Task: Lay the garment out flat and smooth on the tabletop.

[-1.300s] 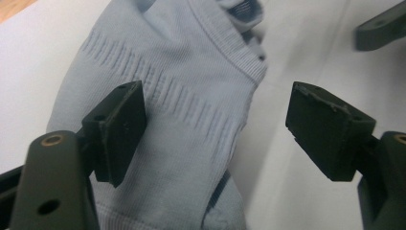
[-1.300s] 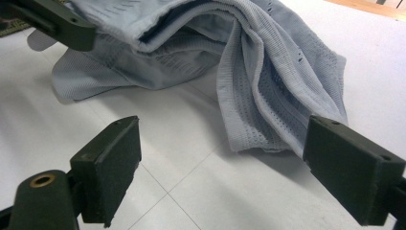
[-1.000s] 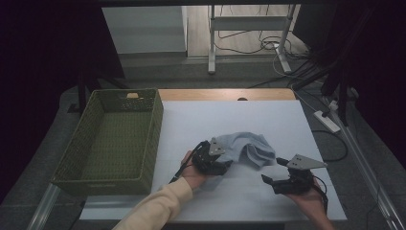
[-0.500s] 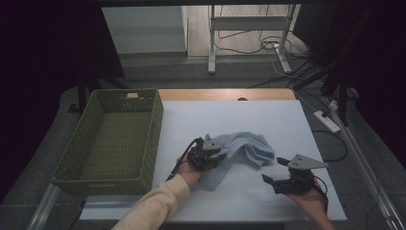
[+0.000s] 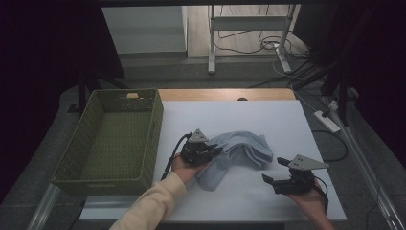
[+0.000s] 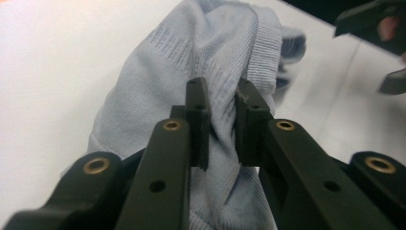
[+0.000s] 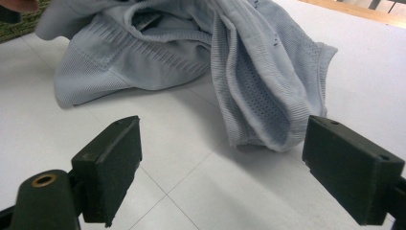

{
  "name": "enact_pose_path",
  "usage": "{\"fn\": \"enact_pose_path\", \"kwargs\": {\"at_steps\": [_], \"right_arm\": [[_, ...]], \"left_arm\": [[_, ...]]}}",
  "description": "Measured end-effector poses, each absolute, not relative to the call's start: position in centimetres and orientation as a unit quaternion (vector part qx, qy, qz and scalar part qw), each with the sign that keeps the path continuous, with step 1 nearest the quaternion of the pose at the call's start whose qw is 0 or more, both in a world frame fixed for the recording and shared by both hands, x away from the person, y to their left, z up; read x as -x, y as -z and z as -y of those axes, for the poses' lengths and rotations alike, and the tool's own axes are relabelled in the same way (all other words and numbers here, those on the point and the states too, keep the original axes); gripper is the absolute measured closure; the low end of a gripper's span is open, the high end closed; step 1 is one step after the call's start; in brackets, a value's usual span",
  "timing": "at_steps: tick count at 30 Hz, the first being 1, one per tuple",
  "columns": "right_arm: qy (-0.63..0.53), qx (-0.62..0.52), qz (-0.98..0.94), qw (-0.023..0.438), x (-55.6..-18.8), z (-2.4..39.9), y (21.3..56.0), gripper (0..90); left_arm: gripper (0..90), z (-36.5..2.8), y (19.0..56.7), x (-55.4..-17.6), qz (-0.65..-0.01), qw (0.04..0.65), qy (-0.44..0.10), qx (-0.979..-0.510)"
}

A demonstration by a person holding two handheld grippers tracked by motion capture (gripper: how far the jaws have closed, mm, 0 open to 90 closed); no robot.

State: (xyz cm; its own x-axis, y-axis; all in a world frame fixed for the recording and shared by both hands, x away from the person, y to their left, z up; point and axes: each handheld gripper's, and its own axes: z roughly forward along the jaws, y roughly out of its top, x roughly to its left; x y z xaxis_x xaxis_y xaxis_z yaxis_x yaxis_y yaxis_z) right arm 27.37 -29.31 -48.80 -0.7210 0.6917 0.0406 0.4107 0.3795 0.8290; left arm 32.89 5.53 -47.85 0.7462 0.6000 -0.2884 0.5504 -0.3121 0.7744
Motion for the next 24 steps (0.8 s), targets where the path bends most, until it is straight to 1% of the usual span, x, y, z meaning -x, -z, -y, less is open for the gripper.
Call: {"fn": "enact_pose_path", "kwargs": {"at_steps": [11,15,20,24], "right_arm": [[-0.444,-0.337,-0.814,0.160,-27.4,29.4,48.8,13.4],[-0.444,-0.336,-0.815,0.161,-27.4,29.4,48.7,13.4],[-0.446,-0.337,-0.813,0.161,-27.4,29.4,48.7,13.4],[-0.442,-0.336,-0.816,0.160,-27.4,29.3,48.8,13.4]], "left_arm": [[78.3,-7.6,46.3,-33.1,-0.375,0.518,0.013,-0.769],[78.3,-8.1,46.0,-33.1,-0.377,0.525,0.022,-0.763],[78.3,-8.9,46.3,-33.5,-0.392,0.527,0.025,-0.754],[78.2,-10.0,47.2,-34.3,-0.414,0.534,0.050,-0.735]]}}
